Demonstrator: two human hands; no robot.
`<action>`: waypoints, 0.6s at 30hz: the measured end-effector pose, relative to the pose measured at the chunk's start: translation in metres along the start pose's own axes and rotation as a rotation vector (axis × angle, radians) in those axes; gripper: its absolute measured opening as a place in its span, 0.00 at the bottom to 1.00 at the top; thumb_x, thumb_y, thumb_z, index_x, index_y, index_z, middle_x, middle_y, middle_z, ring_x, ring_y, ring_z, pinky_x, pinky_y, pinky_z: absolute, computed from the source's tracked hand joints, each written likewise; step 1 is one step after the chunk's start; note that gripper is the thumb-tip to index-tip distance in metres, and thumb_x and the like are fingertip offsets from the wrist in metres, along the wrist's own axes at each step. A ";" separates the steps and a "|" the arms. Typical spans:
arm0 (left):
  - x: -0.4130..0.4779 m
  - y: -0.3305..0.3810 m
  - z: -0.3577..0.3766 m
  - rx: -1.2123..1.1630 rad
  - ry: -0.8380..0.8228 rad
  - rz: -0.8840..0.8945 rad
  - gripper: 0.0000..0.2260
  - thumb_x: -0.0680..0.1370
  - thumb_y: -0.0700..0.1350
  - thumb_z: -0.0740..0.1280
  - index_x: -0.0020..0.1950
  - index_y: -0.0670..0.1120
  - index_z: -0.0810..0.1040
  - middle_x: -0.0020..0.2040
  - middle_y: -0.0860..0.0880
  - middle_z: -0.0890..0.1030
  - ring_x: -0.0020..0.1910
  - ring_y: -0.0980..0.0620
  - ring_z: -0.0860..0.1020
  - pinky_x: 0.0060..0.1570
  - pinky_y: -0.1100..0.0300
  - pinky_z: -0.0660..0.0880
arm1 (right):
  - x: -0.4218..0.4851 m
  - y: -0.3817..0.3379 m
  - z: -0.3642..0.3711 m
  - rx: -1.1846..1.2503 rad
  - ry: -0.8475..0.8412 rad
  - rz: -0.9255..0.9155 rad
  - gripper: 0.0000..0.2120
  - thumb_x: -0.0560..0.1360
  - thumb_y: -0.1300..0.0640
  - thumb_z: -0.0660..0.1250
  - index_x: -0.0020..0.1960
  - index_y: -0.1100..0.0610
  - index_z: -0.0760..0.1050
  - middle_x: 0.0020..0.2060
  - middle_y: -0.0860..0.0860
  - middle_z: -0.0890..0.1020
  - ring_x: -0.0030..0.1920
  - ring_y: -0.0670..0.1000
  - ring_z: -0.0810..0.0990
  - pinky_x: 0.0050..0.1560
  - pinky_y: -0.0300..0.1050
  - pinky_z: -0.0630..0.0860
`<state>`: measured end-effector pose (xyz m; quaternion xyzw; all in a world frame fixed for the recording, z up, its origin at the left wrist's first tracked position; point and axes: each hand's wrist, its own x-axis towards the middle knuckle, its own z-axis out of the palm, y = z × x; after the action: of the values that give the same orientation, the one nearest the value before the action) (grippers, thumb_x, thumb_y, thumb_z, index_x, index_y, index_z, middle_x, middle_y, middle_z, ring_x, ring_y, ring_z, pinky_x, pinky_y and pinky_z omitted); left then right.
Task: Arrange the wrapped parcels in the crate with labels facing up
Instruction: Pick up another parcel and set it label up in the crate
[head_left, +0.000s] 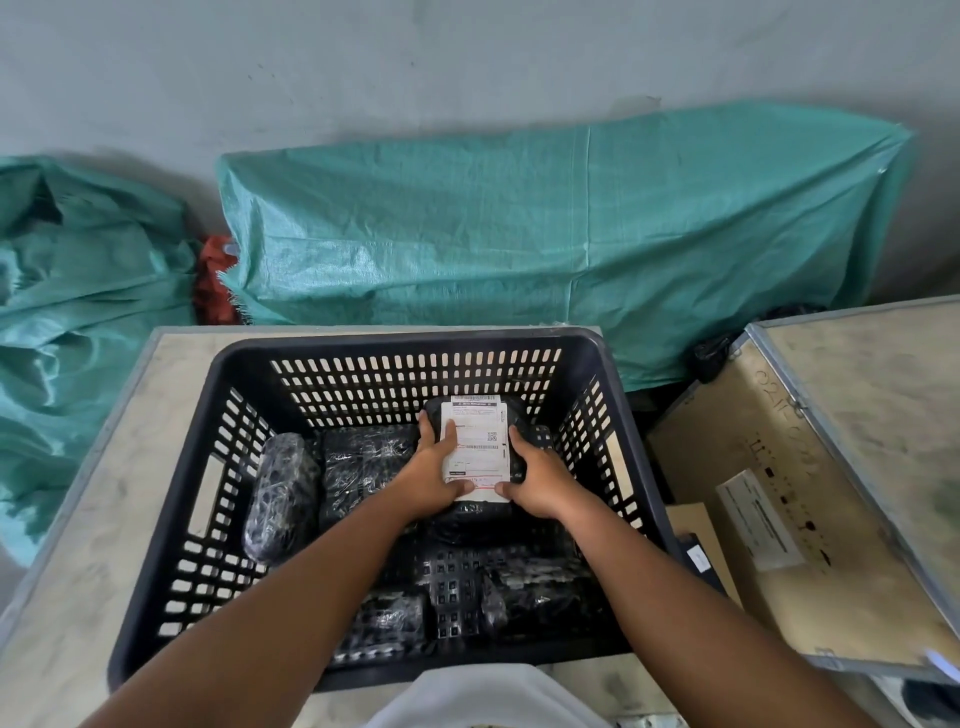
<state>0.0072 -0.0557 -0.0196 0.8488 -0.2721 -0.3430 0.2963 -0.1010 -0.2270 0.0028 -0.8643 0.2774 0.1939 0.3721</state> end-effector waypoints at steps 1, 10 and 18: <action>-0.001 0.003 0.000 0.000 0.008 -0.010 0.49 0.76 0.43 0.76 0.84 0.49 0.43 0.79 0.45 0.24 0.81 0.38 0.55 0.70 0.59 0.66 | -0.002 -0.001 -0.001 -0.005 0.002 -0.003 0.48 0.76 0.51 0.76 0.84 0.46 0.48 0.80 0.58 0.63 0.78 0.59 0.65 0.75 0.47 0.63; -0.036 0.037 -0.021 -0.041 0.189 0.047 0.41 0.76 0.53 0.75 0.83 0.56 0.56 0.84 0.45 0.41 0.82 0.42 0.52 0.76 0.48 0.63 | -0.046 -0.014 -0.040 0.078 0.096 -0.087 0.48 0.76 0.52 0.76 0.84 0.47 0.47 0.79 0.56 0.67 0.76 0.57 0.68 0.75 0.50 0.66; -0.098 0.052 -0.011 0.020 -0.077 0.241 0.33 0.74 0.56 0.77 0.77 0.53 0.72 0.78 0.56 0.69 0.76 0.57 0.67 0.76 0.58 0.64 | -0.136 0.018 -0.062 0.032 -0.026 -0.143 0.35 0.70 0.52 0.81 0.74 0.41 0.72 0.68 0.43 0.77 0.65 0.47 0.78 0.59 0.44 0.78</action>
<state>-0.0588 -0.0221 0.0640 0.7990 -0.3866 -0.3347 0.3163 -0.2097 -0.2379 0.1068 -0.8732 0.2130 0.1736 0.4025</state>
